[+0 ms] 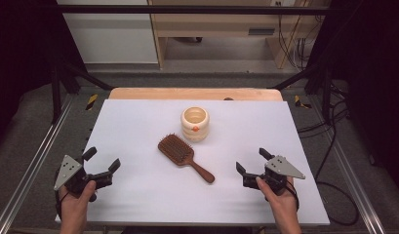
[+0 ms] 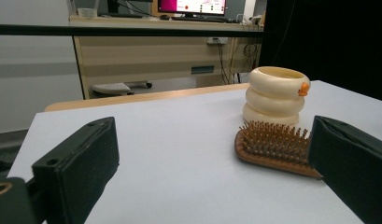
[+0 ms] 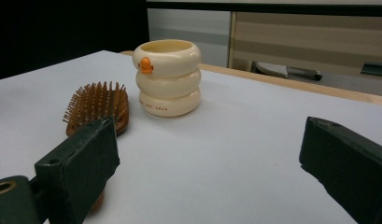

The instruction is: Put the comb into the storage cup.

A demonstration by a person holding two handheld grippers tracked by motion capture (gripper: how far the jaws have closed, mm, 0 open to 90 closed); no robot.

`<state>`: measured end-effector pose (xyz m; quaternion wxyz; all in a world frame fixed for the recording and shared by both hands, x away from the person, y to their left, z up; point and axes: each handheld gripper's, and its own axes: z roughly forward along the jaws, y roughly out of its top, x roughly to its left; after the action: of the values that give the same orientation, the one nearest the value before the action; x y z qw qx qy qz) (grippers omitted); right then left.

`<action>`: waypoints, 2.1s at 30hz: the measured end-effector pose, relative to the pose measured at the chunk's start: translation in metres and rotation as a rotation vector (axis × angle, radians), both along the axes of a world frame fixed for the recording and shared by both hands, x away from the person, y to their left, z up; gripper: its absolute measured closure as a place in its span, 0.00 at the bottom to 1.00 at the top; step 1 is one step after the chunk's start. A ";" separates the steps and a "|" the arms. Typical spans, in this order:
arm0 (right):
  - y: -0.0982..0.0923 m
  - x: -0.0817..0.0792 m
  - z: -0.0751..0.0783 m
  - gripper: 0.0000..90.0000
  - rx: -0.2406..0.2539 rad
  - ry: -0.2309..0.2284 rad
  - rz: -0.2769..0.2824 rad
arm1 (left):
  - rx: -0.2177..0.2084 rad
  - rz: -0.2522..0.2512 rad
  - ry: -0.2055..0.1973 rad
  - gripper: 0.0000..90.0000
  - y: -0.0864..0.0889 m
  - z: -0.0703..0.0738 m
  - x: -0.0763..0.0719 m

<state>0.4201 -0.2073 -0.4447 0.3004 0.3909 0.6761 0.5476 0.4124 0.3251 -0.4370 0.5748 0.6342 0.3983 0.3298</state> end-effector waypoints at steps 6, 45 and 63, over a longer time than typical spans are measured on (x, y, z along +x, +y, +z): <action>0.001 0.000 -0.001 0.06 -0.006 0.007 0.000 | 0.031 -0.003 0.021 0.06 -0.006 0.000 0.001; 0.007 0.001 -0.002 0.07 0.003 0.037 0.022 | 0.216 -0.145 0.364 1.00 -0.098 -0.010 0.130; 0.010 0.001 -0.002 0.07 0.000 0.041 0.043 | 0.252 -0.154 0.446 1.00 -0.110 -0.038 0.161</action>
<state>0.4207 -0.1970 -0.4470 0.2748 0.3875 0.6902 0.5459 0.5729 0.2150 -0.4749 0.4128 0.7861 0.4217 0.1840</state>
